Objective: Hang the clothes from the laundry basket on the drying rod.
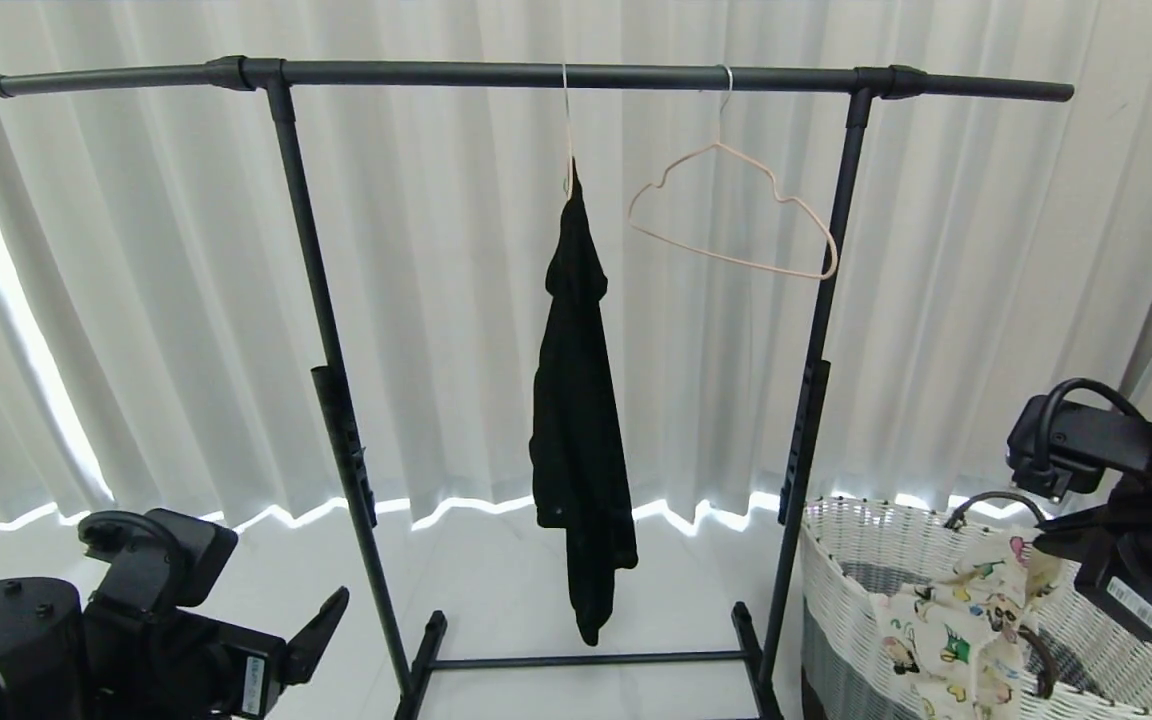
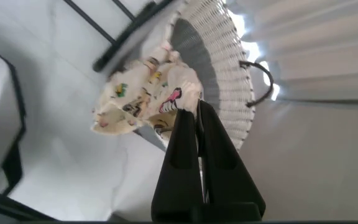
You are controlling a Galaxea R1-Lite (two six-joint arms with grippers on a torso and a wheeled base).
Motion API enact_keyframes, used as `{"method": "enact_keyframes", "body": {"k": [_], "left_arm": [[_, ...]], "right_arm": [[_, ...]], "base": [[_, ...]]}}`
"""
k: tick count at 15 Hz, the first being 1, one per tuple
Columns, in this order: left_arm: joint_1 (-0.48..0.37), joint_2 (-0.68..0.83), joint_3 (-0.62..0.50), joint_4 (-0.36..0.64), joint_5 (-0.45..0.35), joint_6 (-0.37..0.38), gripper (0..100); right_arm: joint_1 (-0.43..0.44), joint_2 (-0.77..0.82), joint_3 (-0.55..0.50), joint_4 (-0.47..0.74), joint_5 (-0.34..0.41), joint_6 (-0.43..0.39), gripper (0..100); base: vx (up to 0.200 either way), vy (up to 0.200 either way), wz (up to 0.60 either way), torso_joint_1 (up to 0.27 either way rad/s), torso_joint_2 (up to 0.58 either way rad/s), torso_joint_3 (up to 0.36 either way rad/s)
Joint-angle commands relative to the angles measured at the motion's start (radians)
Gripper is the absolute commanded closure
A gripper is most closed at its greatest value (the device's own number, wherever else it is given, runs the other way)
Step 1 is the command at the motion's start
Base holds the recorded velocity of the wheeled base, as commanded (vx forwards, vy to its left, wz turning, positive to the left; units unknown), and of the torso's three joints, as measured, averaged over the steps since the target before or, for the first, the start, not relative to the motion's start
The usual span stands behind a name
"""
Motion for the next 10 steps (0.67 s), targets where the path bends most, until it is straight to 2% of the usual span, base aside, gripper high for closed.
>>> {"method": "enact_keyframes", "body": {"k": [1,3,4,8,9,10], "left_arm": [[-0.051,-0.009,-0.001,-0.002,-0.011,-0.026,0],[-0.168,-0.033,-0.036,0.000,-0.108,-0.105,0],[-0.218,-0.028,-0.062,0.000,-0.134,-0.108,0],[-0.445,0.093,-0.196,0.000,-0.148,-0.116,0],[-0.513,0.131,-0.251,0.000,-0.163,-0.150,0],[-0.580,0.168,-0.312,0.000,-0.181,-0.214,0]], "right_arm": [[0.051,0.032,-0.034,0.001,0.000,0.034,100],[0.103,0.061,-0.070,0.001,0.000,0.080,100],[0.125,0.079,-0.092,0.001,0.000,0.093,100],[0.246,0.170,-0.211,0.001,0.034,0.195,100],[0.267,0.185,-0.236,0.001,0.037,0.210,100],[0.286,0.194,-0.254,0.001,0.037,0.219,100]], "base": [[0.000,0.000,0.00,0.000,0.00,0.000],[0.000,0.000,0.00,0.000,0.00,0.000],[0.000,0.000,0.00,0.000,0.00,0.000],[0.000,0.000,0.00,0.000,0.00,0.000],[0.000,0.000,0.00,0.000,0.00,0.000],[0.000,0.000,0.00,0.000,0.00,0.000]]}}
